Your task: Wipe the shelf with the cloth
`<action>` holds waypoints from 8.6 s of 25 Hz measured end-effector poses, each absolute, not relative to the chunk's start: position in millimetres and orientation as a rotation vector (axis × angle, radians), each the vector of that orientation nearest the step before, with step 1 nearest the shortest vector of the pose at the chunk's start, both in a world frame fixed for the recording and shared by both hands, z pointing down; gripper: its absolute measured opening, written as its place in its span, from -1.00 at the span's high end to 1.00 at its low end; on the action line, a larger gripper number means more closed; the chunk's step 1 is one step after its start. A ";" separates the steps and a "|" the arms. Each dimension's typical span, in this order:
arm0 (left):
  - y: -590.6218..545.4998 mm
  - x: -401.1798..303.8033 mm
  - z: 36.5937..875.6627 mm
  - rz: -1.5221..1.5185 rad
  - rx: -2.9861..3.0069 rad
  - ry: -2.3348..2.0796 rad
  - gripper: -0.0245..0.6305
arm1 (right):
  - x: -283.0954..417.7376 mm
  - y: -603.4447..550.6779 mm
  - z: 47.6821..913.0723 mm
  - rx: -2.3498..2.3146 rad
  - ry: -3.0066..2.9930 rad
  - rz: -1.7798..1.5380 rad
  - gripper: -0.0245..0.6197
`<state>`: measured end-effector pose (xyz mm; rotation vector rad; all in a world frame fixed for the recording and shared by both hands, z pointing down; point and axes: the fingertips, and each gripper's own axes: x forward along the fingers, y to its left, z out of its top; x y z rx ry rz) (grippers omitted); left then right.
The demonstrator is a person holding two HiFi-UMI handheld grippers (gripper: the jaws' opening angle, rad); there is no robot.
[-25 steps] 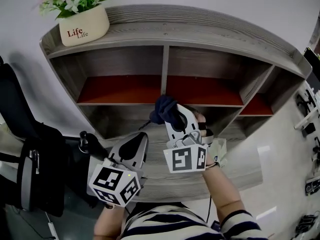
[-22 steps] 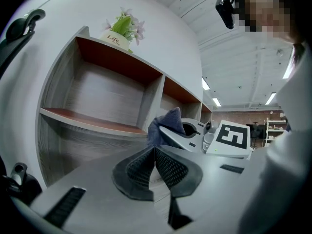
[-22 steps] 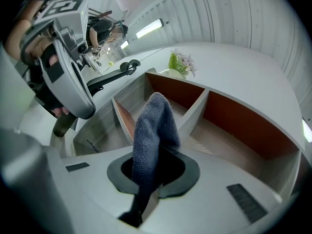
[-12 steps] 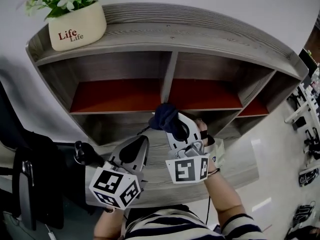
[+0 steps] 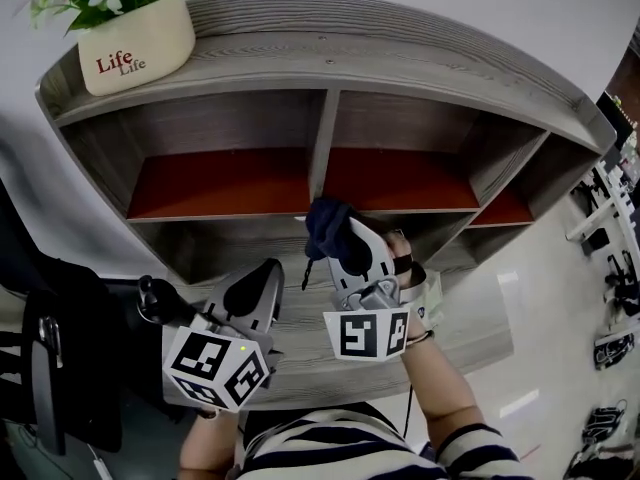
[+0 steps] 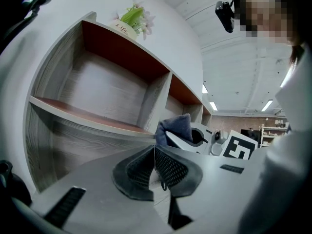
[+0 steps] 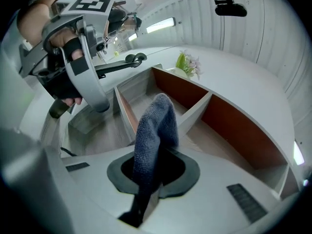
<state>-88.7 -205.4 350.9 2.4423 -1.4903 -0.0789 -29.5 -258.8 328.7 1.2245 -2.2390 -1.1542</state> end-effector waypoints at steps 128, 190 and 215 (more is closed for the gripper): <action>-230.3 39.5 344.4 -0.019 2.514 -1.427 0.87 | 258.9 -306.7 283.4 1.937 -2.028 -0.804 0.79; -217.0 -12.7 391.1 0.067 2.324 -1.661 0.87 | 194.6 -233.7 370.2 1.667 -2.559 0.018 0.79; -216.2 -19.8 392.0 0.055 2.298 -1.679 0.87 | 189.6 -235.1 371.2 1.613 -2.599 0.071 0.79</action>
